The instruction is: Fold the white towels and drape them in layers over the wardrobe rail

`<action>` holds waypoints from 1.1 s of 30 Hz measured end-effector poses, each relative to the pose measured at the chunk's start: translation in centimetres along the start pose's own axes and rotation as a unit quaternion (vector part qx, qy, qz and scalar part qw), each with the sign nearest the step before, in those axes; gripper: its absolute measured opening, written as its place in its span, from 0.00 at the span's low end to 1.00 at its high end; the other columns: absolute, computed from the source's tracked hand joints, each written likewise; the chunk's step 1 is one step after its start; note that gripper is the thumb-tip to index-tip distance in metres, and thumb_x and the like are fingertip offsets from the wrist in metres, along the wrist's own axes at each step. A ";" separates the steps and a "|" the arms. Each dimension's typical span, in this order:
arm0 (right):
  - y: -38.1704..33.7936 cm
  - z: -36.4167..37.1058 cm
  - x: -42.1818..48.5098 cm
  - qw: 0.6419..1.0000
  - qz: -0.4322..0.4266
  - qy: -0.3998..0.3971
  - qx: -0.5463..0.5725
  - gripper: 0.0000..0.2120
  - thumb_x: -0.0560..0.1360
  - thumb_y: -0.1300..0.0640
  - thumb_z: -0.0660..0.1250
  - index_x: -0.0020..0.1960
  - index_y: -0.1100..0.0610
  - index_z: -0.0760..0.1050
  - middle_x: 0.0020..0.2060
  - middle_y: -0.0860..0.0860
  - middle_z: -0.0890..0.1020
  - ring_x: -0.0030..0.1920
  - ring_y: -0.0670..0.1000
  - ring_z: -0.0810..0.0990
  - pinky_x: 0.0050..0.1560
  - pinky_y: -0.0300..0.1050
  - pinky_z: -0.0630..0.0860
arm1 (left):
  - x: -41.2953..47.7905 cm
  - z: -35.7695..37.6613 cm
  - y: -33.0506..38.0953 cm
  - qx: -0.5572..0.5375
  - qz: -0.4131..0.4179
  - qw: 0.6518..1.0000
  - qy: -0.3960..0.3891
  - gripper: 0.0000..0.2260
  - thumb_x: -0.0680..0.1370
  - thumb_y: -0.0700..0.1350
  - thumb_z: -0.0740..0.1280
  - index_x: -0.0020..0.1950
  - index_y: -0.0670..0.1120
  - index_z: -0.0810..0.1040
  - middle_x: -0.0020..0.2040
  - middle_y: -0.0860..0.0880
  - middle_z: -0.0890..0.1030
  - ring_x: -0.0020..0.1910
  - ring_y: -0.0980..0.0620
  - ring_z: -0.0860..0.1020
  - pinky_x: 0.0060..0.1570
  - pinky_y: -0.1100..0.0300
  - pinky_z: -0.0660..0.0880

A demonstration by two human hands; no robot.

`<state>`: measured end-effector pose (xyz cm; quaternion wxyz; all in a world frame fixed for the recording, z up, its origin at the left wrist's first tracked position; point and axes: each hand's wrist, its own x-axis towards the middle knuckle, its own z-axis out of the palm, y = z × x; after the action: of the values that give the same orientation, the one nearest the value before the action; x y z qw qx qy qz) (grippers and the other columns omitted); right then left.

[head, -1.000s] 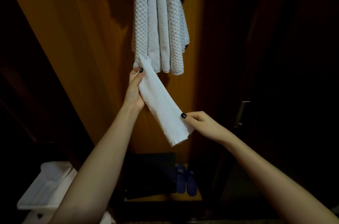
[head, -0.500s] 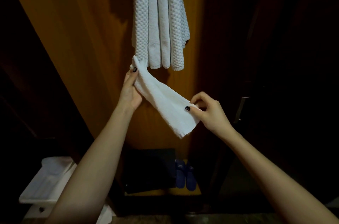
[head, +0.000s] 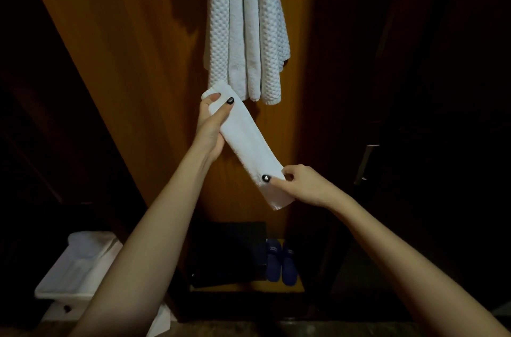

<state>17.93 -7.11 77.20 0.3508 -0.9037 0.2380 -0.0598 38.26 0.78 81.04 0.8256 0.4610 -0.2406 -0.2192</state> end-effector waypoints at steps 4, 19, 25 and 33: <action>1.2 0.3 0.6 0.997 0.009 0.066 0.026 0.21 0.73 0.44 0.72 0.45 0.64 0.77 0.35 0.52 0.76 0.33 0.49 0.72 0.34 0.44 0.64 | 0.1 0.1 0.4 -0.003 0.000 1.000 0.010 0.19 0.79 0.37 0.66 0.68 0.43 0.67 0.62 0.42 0.75 0.55 0.51 0.77 0.47 0.61 0.78; 2.9 -2.8 0.4 0.943 0.036 0.158 0.291 0.13 0.76 0.53 0.71 0.51 0.62 0.76 0.43 0.55 0.80 0.42 0.54 0.79 0.44 0.50 0.76 | -0.2 -1.3 -1.4 0.042 0.046 0.989 0.132 0.21 0.74 0.33 0.70 0.65 0.42 0.69 0.58 0.47 0.77 0.54 0.52 0.77 0.48 0.64 0.77; 2.5 -6.7 0.7 0.906 0.003 0.122 0.405 0.13 0.77 0.60 0.68 0.56 0.69 0.78 0.51 0.64 0.83 0.49 0.59 0.81 0.51 0.52 0.75 | 0.2 -0.3 0.8 0.020 0.097 0.988 0.120 0.15 0.73 0.33 0.71 0.53 0.47 0.71 0.52 0.49 0.76 0.51 0.52 0.76 0.45 0.64 0.77; -2.7 -14.3 3.6 0.871 -0.076 0.215 0.434 0.12 0.79 0.61 0.64 0.60 0.65 0.74 0.52 0.59 0.82 0.49 0.55 0.81 0.55 0.56 0.78 | 3.3 2.5 8.9 0.043 0.150 0.987 0.020 0.10 0.75 0.33 0.69 0.50 0.47 0.79 0.53 0.50 0.79 0.51 0.54 0.78 0.42 0.65 0.77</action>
<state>18.24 -15.77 89.40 0.6425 -0.6403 0.1883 -0.3766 40.60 1.49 90.59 0.8330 0.4591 -0.3000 -0.0727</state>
